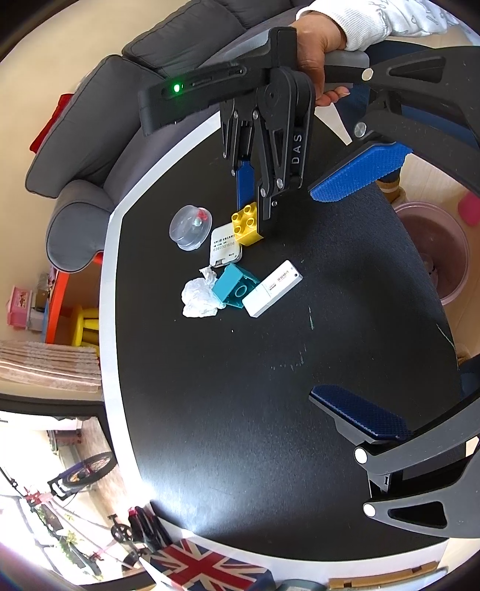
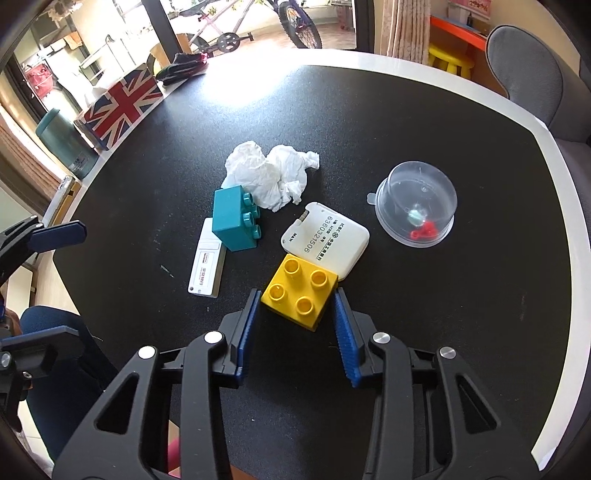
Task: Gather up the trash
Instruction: 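Lower the open right gripper around the yellow Lego brick and close it, then grasp the white USB stick with the left gripper while the right gripper holds the yellow brick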
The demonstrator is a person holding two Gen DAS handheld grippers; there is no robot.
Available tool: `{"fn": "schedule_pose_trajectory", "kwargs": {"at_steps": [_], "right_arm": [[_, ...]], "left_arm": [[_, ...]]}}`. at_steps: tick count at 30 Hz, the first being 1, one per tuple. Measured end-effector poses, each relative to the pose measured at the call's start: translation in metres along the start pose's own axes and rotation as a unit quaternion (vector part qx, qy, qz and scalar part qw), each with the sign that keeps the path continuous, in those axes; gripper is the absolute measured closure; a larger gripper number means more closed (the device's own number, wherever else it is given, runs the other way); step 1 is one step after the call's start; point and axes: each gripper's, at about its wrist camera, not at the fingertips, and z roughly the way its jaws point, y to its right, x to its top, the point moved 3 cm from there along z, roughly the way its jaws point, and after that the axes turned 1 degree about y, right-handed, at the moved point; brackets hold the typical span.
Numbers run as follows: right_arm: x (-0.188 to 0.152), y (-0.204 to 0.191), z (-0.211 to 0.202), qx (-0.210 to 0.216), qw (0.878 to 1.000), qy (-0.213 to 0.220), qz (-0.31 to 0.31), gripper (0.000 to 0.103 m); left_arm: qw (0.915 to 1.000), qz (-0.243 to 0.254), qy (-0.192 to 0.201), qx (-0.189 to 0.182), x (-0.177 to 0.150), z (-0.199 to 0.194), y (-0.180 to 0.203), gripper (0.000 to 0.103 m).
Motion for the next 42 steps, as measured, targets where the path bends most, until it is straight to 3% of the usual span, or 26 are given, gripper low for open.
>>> {"fn": "schedule_pose_trajectory", "kwargs": {"at_steps": [12,18,23,26,29,31,33,36,42], "right_arm": [[-0.005,0.021,-0.037,-0.001,0.999,0.039,0.018,0.067],[-0.008,0.035,-0.048,0.003,0.998,0.055,0.03,0.067],[-0.013,0.043,-0.05,0.01,0.997,0.061,0.039,0.067],[-0.015,0.048,-0.052,0.014,0.997,0.065,0.042,0.067],[-0.016,0.049,-0.053,0.017,0.997,0.067,0.043,0.067],[-0.016,0.05,-0.053,0.018,0.997,0.069,0.044,0.067],[-0.016,0.05,-0.054,0.019,0.996,0.07,0.043,0.067],[-0.016,0.048,-0.053,0.021,0.997,0.07,0.04,0.067],[-0.013,0.039,-0.052,0.025,0.997,0.069,0.033,0.067]], "left_arm": [[0.9993,-0.024,-0.02,0.021,0.009,0.03,0.012,0.008],[0.9942,-0.073,-0.03,0.073,0.013,0.054,0.005,0.008],[0.9903,-0.075,-0.032,0.112,0.009,0.07,0.003,0.008],[0.9892,-0.072,-0.035,0.122,0.007,0.074,0.003,0.024],[0.989,-0.06,-0.034,0.131,0.007,0.073,0.004,0.033],[0.9892,-0.057,-0.033,0.131,0.008,0.071,0.003,0.045],[0.9895,-0.056,-0.032,0.129,0.009,0.068,0.001,0.065],[0.9905,-0.052,-0.035,0.122,0.009,0.066,0.0,0.084],[0.9928,-0.043,-0.036,0.106,0.007,0.063,0.001,0.084]]}}
